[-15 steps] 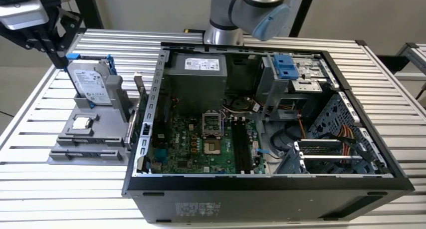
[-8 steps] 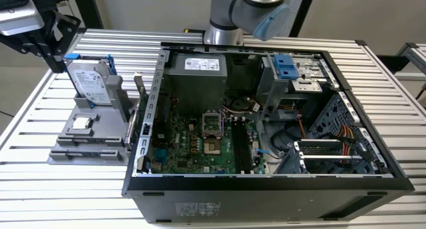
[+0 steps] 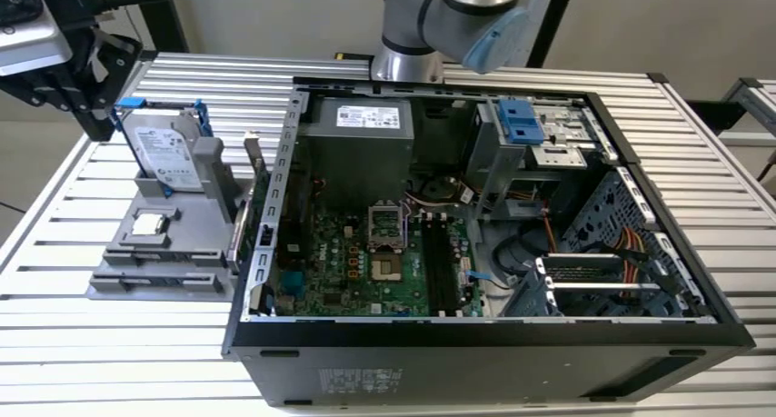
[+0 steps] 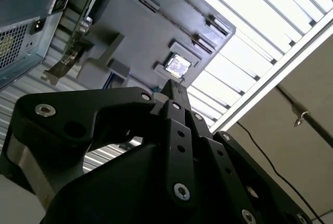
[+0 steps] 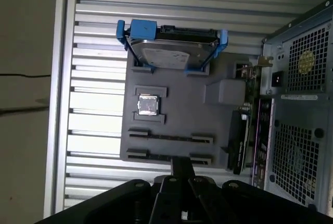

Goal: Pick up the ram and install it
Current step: 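Reach for the ram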

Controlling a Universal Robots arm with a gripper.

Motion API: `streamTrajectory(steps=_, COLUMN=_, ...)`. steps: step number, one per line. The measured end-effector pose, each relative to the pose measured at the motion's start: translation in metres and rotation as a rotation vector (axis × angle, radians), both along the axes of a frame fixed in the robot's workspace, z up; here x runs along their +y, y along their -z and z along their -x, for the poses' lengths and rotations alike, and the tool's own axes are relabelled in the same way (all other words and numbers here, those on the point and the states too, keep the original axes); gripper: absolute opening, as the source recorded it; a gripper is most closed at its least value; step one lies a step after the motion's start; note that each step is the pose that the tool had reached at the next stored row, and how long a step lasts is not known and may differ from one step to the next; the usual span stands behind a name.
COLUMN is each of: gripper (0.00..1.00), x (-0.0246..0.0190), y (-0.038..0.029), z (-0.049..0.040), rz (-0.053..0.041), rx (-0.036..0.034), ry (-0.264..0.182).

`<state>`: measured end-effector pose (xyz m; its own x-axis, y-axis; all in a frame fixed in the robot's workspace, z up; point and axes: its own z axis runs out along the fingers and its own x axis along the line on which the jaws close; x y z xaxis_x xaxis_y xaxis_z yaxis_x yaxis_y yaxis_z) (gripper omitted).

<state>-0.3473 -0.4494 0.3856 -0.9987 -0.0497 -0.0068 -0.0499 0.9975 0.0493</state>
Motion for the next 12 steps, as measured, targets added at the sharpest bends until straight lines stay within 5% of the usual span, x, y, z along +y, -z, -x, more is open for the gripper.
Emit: streamTrajectory(steps=12, gripper=0.00, x=-0.0204, y=0.0001, z=0.0000, rz=0.0000, rx=0.0013, ry=0.000)
